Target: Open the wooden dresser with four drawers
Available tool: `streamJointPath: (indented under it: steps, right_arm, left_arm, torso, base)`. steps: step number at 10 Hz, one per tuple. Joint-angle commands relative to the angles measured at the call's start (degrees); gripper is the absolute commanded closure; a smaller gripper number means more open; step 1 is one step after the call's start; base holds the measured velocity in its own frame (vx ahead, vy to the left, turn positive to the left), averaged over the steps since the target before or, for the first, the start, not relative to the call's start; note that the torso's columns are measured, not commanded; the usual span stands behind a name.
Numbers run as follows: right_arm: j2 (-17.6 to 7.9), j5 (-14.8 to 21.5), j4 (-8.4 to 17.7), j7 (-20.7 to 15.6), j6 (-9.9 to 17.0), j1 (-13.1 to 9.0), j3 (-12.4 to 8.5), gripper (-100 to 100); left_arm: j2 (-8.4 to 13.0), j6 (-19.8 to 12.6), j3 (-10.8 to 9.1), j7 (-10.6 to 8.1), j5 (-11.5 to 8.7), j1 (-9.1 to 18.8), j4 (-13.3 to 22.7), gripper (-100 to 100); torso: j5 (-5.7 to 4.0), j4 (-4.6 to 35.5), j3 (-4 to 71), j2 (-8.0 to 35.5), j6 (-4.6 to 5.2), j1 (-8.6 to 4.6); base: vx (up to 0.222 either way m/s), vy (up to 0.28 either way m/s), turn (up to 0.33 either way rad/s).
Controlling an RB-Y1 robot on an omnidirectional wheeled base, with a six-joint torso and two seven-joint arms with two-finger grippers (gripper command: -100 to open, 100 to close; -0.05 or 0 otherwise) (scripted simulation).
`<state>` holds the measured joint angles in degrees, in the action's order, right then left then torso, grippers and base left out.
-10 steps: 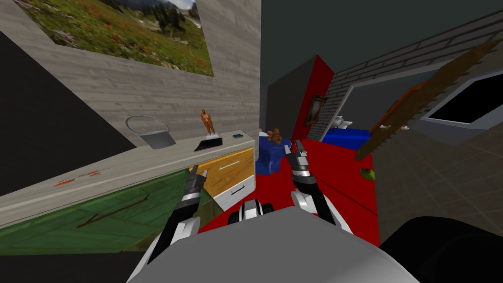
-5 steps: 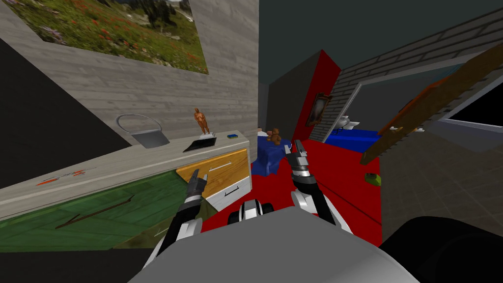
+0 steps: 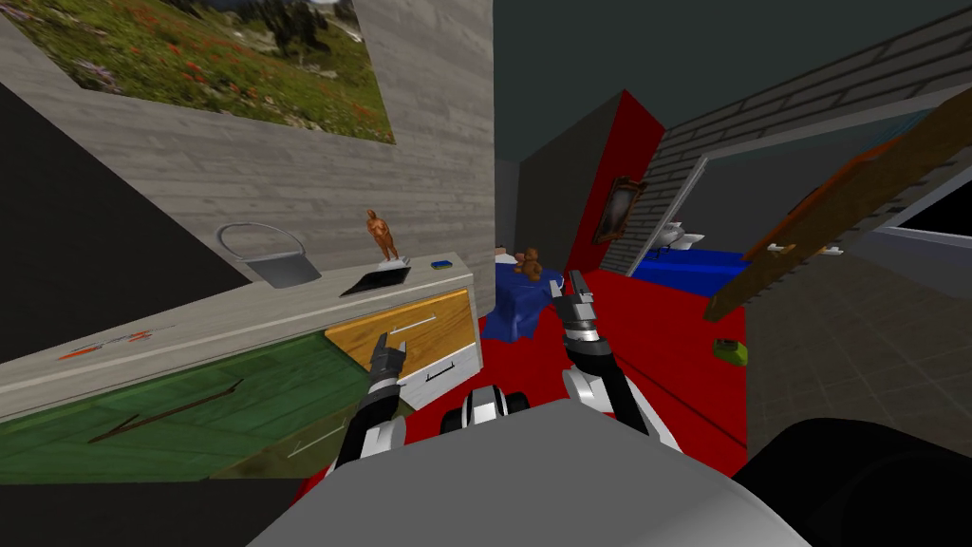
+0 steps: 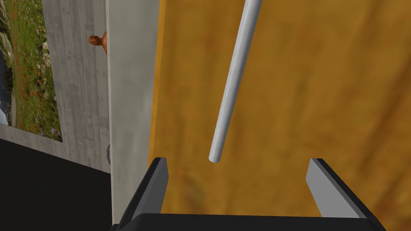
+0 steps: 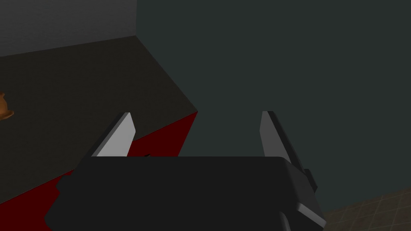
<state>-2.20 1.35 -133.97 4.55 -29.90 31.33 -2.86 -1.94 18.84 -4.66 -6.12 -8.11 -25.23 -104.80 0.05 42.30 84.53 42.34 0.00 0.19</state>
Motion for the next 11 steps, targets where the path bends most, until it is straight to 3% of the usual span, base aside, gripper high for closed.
streamJointPath:
  steps: [1, 3, 4, 11]
  right_arm:
    - [0.00, 0.00, 0.00, 0.00, 0.00, 0.00, 0.00, 0]
    - [-0.01, 0.00, 0.00, 0.00, 0.00, 0.01, -0.01, 0]
    - [0.00, 0.00, 0.00, 0.00, 0.00, 0.01, -0.01, 0]
    - [0.00, 0.00, 0.00, 0.00, 0.00, -0.01, 0.00, 0]
  left_arm:
    - [-0.15, -1.35, -0.16, 0.05, -0.08, -0.51, -1.80, -100]
    - [-0.14, -1.42, -0.17, 0.03, -0.10, -0.68, -2.14, -100]
    - [-0.14, -0.46, -0.05, 0.02, -0.03, -0.17, -0.59, 100]
    - [0.30, -1.91, 0.48, -0.27, -0.17, -2.48, -4.32, 100]
  torso:
    - [-0.01, 0.00, 0.00, -0.01, 0.00, -0.04]
    - [-0.03, -0.09, 0.21, -0.34, 0.00, -0.11]
    - [-0.04, -0.05, 0.08, -0.10, 0.00, -0.19]
    - [-0.05, -0.09, 0.19, -0.36, 0.09, -0.23]
  base:
    - [0.049, 0.004, -0.016]
    - [0.088, 0.019, -0.012]
    - [-0.048, -0.008, 0.023]
    - [-0.137, -0.044, 0.012]
